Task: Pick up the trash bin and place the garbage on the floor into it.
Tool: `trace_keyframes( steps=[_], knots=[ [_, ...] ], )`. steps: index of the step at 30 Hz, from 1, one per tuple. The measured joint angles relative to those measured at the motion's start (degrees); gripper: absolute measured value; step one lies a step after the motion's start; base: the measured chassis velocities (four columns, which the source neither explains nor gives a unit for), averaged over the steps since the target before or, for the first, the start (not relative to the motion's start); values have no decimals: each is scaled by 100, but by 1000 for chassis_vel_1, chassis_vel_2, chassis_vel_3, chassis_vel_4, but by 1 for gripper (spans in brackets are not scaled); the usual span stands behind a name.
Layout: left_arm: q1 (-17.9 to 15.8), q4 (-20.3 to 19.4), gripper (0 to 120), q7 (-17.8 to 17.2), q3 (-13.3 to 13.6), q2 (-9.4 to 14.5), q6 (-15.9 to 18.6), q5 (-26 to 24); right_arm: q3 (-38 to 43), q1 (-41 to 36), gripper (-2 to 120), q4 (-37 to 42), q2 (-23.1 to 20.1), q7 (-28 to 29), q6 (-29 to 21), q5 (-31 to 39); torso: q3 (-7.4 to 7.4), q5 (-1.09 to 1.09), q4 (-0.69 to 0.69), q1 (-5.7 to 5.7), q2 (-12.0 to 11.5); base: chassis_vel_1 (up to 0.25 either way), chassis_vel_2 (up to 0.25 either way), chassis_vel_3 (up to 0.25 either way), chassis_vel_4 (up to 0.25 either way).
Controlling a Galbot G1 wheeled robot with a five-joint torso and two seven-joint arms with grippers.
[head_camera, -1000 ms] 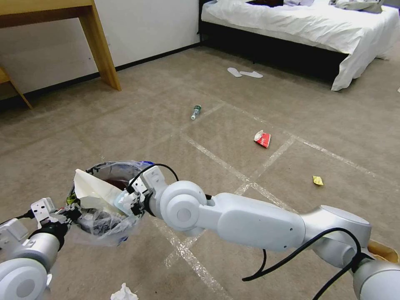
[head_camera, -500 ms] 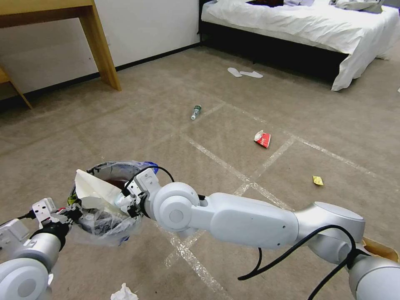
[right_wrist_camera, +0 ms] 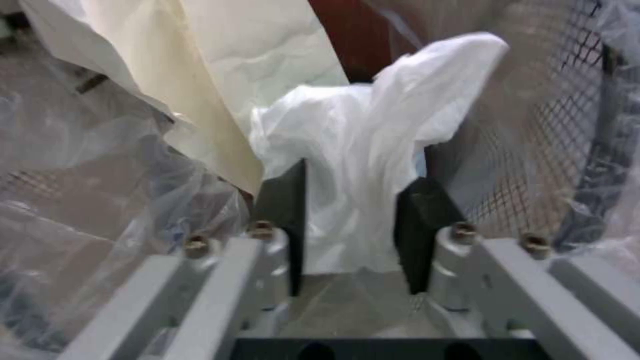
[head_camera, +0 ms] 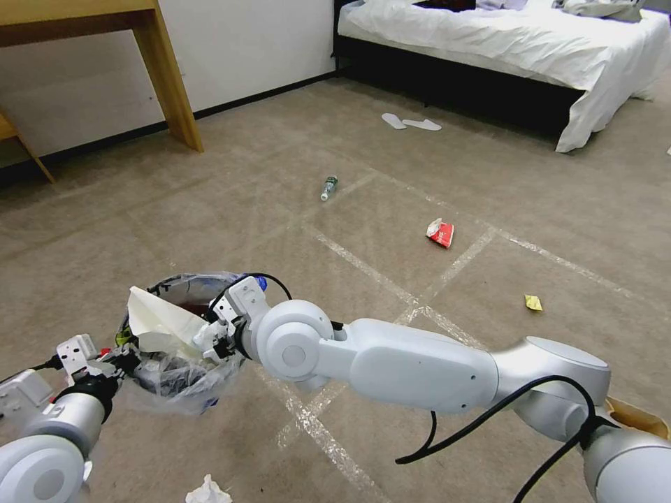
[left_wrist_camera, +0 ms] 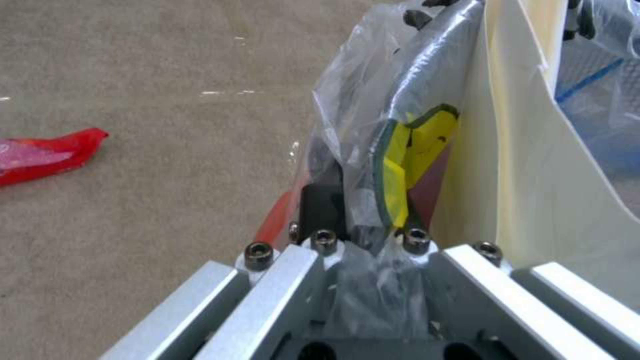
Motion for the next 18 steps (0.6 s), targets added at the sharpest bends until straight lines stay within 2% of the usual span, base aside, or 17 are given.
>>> trace_keyframes(
  steps=[2, 3, 5, 6, 8, 9, 11, 12, 14, 15, 17, 18],
  knots=[
    [-4, 5, 0, 1, 3, 0, 0, 1, 0, 8, 39, 15, -7, 0, 0, 4, 0, 0, 0, 0, 0, 0, 0, 0, 0],
    [-7, 15, 0, 1, 5, 0, -2, 3, 0, 16, 47, 28, -22, 0, 0, 8, 0, 0, 0, 0, 0, 0, 0, 0, 0],
    [-7, 31, 0, 3, 5, 4, -5, 6, 0, 25, 57, 44, -36, 2, 0, 8, 0, 0, 0, 0, 0, 0, 0, 0, 0],
    [-7, 31, 0, 3, 5, 4, -5, 6, 0, 25, 57, 44, -36, 2, 0, 8, 0, 0, 0, 0, 0, 0, 0, 0, 0],
    [-9, 44, 0, 6, 7, 5, -8, 11, 0, 30, 67, 58, -39, 5, 0, 8, 0, 0, 0, 0, 0, 0, 0, 0, 0],
    [-9, 44, 0, 6, 7, 5, -8, 11, 0, 30, 67, 58, -39, 5, 0, 8, 0, 0, 0, 0, 0, 0, 0, 0, 0],
    [-18, 59, 0, 10, 12, 7, -11, 14, 0, 40, 79, 65, -39, 9, 0, 9, 0, 0, 0, 0, 0, 0, 0, 0, 0],
    [-18, 59, 0, 10, 12, 7, -11, 14, 0, 40, 79, 65, -39, 9, 0, 9, 0, 0, 0, 0, 0, 0, 0, 0, 0],
    [-23, 59, 0, 15, 19, 12, -11, 13, -2, 41, 88, 66, -32, 8, 0, 8, 0, 0, 0, 0, 0, 0, 0, 0, 0],
    [-23, 59, 0, 15, 19, 12, -11, 13, -2, 41, 88, 66, -32, 8, 0, 8, 0, 0, 0, 0, 0, 0, 0, 0, 0],
    [-25, 65, 0, 13, 20, 9, -12, 20, -6, 37, 98, 66, -31, 15, 0, -10, 0, 0, 0, 0, 0, 0, 0, 0, 0],
    [-25, 65, 0, 13, 20, 9, -12, 20, -6, 37, 98, 66, -31, 15, 0, -10, 0, 0, 0, 0, 0, 0, 0, 0, 0]
  ],
)
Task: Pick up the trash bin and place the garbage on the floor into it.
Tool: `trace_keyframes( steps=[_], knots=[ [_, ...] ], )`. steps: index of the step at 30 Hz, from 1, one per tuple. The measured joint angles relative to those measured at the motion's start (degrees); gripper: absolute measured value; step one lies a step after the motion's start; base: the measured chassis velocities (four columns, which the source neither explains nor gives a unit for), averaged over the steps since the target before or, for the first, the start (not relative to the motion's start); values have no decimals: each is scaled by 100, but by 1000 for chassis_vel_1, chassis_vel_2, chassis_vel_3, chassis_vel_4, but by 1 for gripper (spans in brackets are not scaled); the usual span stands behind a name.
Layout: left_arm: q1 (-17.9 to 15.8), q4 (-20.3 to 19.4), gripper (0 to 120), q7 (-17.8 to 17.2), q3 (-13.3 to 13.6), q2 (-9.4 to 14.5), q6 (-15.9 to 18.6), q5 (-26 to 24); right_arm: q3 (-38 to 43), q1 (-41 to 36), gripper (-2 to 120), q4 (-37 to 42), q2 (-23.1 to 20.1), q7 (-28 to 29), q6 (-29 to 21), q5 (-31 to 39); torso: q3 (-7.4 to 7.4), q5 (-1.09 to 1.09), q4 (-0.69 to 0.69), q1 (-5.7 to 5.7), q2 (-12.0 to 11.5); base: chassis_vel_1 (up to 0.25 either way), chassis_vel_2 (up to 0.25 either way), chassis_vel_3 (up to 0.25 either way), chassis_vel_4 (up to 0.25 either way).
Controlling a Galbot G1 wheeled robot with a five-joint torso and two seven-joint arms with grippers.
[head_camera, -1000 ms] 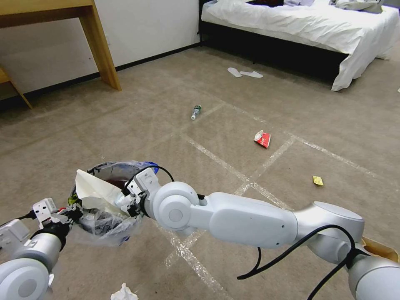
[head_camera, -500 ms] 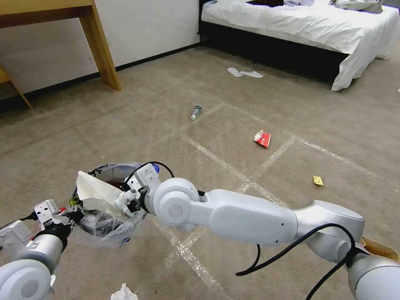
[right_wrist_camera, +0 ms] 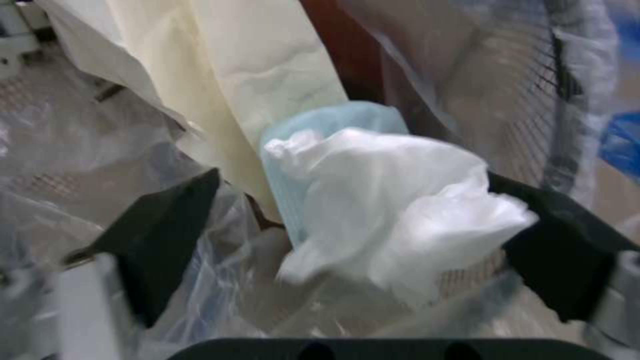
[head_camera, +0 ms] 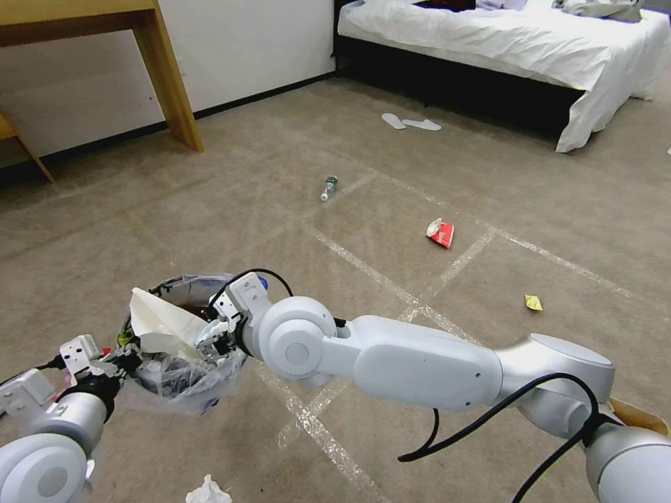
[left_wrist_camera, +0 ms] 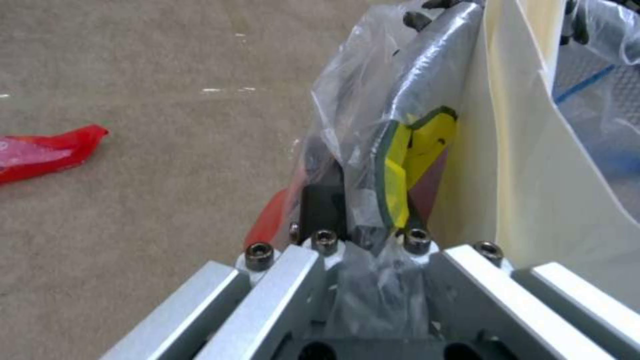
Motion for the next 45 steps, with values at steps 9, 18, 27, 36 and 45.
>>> trace_keyframes(
  steps=[9, 18, 27, 36, 45],
  knots=[
    [2, 17, 0, 5, 41, -24, -6, 32, 69, 11, 100, -49, 42, -16, 0, -38, 0, 0, 0, 0, 0, 0, 0, 0, 0],
    [18, 9, 0, 9, 22, -41, -11, 35, 80, 25, 100, -84, 142, -90, -1, -126, 0, 0, 0, 0, 0, 0, 0, 0, 0],
    [1, 3, 0, 18, 50, -77, -13, 61, 28, 122, 100, -104, 220, -188, -1, -206, 0, 0, 0, 0, 0, 0, 0, 0, 0],
    [-7, 4, 0, 46, 52, -118, -21, 79, -223, 194, 100, -66, 288, -378, -1, -905, 0, -1, 0, 0, 0, 0, 0, 0, 0],
    [-23, 18, 0, 51, 40, -103, -24, 68, -242, 261, 100, -34, 360, -352, -1, -1122, 0, 0, 0, 0, 0, 0, 0, 0, 0]
  ],
)
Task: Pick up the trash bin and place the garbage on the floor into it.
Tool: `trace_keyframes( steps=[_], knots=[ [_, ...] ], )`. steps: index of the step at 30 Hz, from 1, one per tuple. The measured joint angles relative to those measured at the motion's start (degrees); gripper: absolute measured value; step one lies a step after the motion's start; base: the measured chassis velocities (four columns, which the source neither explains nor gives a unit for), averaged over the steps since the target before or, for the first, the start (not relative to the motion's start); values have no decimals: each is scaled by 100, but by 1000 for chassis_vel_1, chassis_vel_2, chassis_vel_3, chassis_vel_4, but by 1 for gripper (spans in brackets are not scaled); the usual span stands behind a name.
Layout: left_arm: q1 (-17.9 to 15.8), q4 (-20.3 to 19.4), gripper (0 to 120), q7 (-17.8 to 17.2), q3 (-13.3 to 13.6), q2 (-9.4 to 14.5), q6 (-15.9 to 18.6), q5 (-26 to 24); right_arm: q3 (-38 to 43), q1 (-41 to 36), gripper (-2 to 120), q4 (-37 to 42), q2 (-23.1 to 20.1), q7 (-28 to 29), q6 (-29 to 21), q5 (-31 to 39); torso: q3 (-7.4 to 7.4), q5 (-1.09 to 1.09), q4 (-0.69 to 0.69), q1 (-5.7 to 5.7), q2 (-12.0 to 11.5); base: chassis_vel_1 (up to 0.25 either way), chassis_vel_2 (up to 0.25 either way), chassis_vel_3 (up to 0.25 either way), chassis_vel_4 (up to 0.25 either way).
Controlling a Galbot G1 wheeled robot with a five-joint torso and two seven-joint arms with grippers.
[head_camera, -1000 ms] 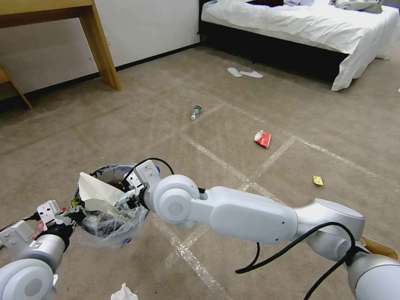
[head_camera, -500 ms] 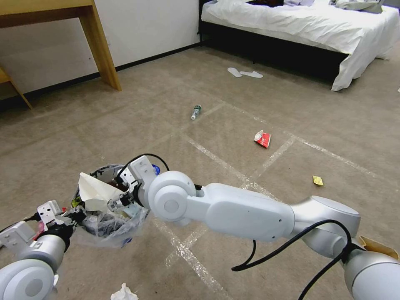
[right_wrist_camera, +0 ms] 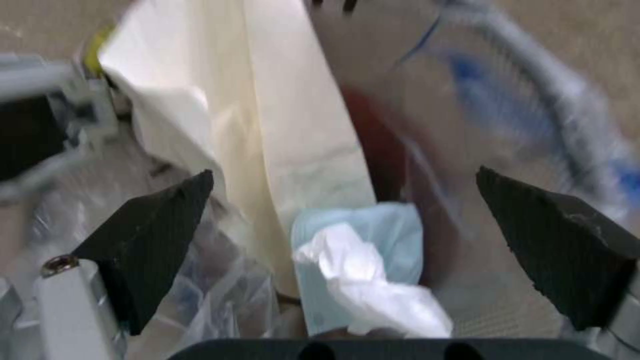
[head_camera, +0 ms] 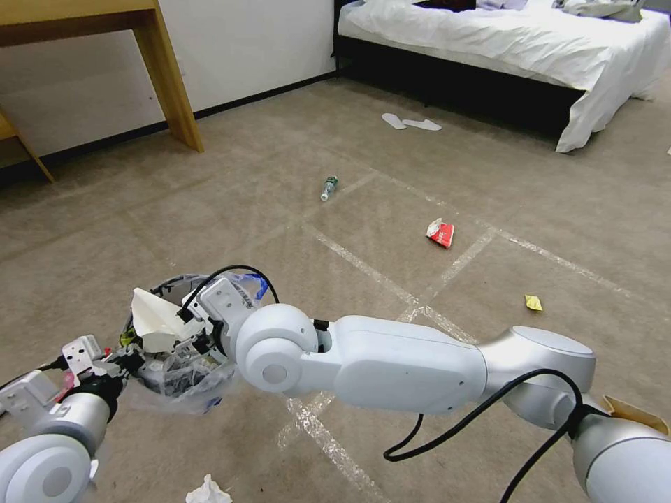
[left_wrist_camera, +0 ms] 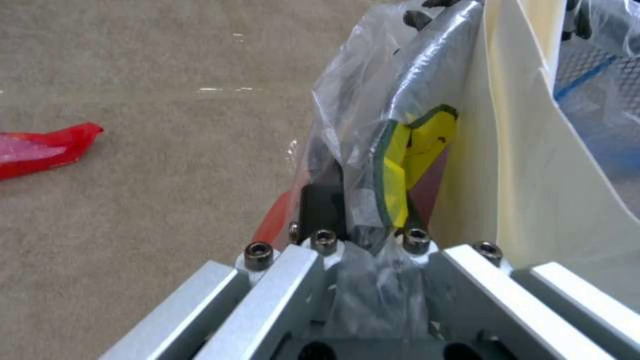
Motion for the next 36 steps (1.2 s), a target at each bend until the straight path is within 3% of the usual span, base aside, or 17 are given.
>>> trace_keyframes(
  steps=[6, 9, 14, 16, 20, 22, 23, 25, 26, 29, 30, 33, 36],
  knots=[
    [-33, 49, 0, 2, 7, -1, -1, 3, 345, 34, 100, 144, -34, -70, 24, -181, 0, 0, 0, 0, 0, 0, 0, 0, 0],
    [-57, 62, 0, 2, 7, 22, -1, 2, 715, 56, 100, 267, -118, -328, 329, -303, 0, 0, 0, 0, 0, 0, 0, 0, 0],
    [-77, 67, 0, -9, 4, 38, -1, -2, 1285, 79, 100, 429, -255, -783, 875, -405, 0, 0, 0, 0, 0, 0, 0, 0, 0],
    [-86, 71, 0, -21, -24, 60, 0, -2, 1862, -18, 100, 667, -421, -1229, 1463, -534, 0, 1, 0, 0, 0, 0, 0, 0, 0],
    [-89, 71, 0, -32, -49, 83, 5, -6, 2455, -201, 100, 935, -644, -1737, 2043, -650, 0, 1, 1, 0, 0, 0, 0, 0, 0],
    [-64, 50, 0, -50, -88, 128, 15, -32, 3258, -524, 100, 1227, -1099, -2400, 2693, -733, -1, 2, 1, 0, 0, 0, 0, 0, 0],
    [-64, 50, 0, -50, -88, 128, 15, -32, 3258, -524, 100, 1227, -1099, -2400, 2693, -733, -1, 2, 1, 0, 0, 0, 0, 0, 0],
    [-37, 23, 0, -62, -112, 152, 21, -51, 4031, -948, 100, 1452, -1794, -3038, 3218, -838, -1, 2, 1, 0, 0, 0, 0, 0, 0],
    [-37, 23, 0, -62, -112, 152, 21, -51, 4031, -948, 100, 1452, -1794, -3038, 3218, -838, -1, 2, 1, 0, 0, 0, 0, 0, 0],
    [-16, 23, 0, -69, -139, 168, 22, -45, 5116, -2040, 100, 1784, -2679, -3601, 3750, -1374, -1, 6, -4, 0, 0, 0, 0, 0, 0],
    [-16, 23, 0, -69, -139, 168, 22, -45, 5116, -2040, 100, 1784, -2679, -3601, 3750, -1374, -1, 6, -4, 0, 0, 0, 0, 0, 0],
    [-3, 23, 0, -70, -187, 161, 19, 1, 6084, -3234, 100, 1987, -3028, -3624, 4150, -2467, 0, 4, -1, 0, 1, 0, 0, 0, 0],
    [7, 11, 0, -73, -228, 148, 11, 34, 6457, -3724, 100, 2032, -3041, -3541, 4281, -3035, -2, 1, 1, -1, 2, 0, 0, 0, 0]
  ],
)
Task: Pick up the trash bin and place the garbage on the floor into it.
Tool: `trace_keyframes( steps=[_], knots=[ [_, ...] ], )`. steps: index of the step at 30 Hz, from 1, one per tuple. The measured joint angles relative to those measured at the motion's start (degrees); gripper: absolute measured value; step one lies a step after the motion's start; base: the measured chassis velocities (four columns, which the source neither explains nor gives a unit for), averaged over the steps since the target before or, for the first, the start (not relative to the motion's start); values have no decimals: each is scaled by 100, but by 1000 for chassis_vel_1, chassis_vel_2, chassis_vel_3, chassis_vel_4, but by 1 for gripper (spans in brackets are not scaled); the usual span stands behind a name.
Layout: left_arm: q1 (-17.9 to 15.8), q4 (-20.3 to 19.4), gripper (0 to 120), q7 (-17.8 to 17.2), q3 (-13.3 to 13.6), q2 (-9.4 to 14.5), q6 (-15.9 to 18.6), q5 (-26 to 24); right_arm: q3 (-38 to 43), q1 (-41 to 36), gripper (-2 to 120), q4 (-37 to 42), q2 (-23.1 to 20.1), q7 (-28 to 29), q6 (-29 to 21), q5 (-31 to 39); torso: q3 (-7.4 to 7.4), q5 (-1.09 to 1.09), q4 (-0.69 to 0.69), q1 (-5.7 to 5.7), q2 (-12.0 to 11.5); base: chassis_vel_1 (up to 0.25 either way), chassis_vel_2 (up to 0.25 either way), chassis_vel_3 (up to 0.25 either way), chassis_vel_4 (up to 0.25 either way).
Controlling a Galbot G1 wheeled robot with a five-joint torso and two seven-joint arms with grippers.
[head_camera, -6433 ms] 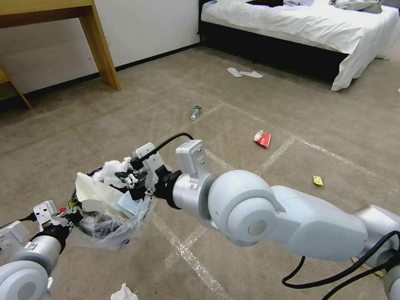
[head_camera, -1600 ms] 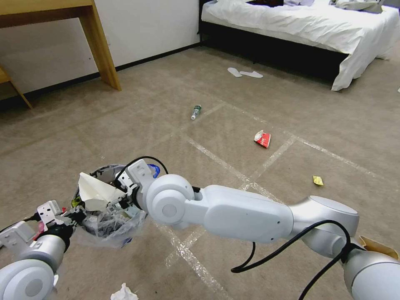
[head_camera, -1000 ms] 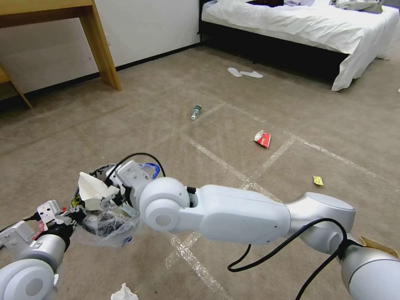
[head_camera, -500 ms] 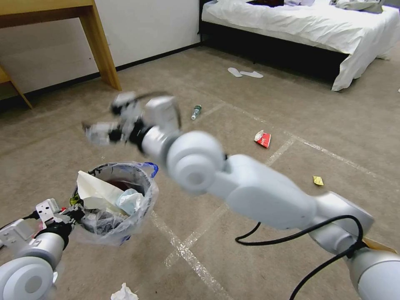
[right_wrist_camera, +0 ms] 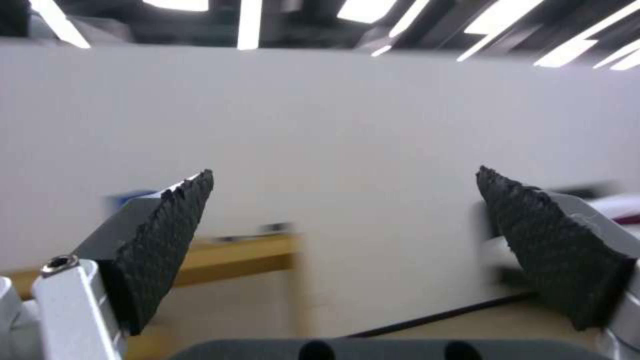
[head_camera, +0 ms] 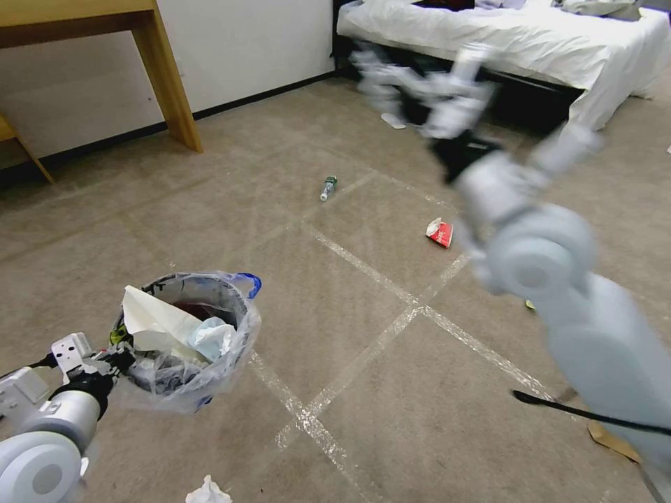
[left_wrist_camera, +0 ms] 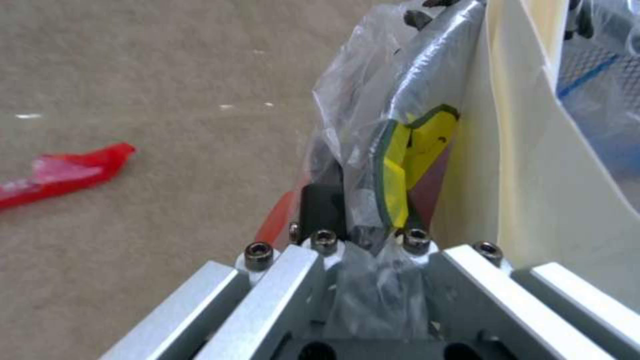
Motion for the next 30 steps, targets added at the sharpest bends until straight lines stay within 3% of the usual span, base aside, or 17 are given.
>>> trace_keyframes(
  steps=[3, 7, 12, 18, 30],
  knots=[
    [84, -67, 0, 0, -65, -24, -34, 70, 883, -1299, 100, 38, 139, 189, 152, -981, 1, 4, 0, 0, 0, 0, 0, 0, 0],
    [112, -79, 0, 5, -69, -23, -41, 89, 1250, -1766, 100, 28, 208, 208, 257, -1328, 1, -1, -1, 0, 0, 0, 0, 0, 0],
    [197, -98, 0, 22, -66, -88, -55, 229, 2050, -3421, 100, -110, 688, 352, 747, -2695, 1, 0, -1, 0, 0, 0, 0, 0, 0],
    [286, -172, 0, 43, -65, -160, -102, 297, 2110, -4057, 100, -377, 1250, 507, 1117, -3596, 1, 0, -1, 0, -1, 0, 0, 0, 0],
    [294, -173, 0, 50, -121, -55, -138, 229, 2118, -4167, 100, -404, 1465, 552, 1156, -3718, 1, -1, 0, 0, 0, 0, 0, 0, 0]
  ],
)
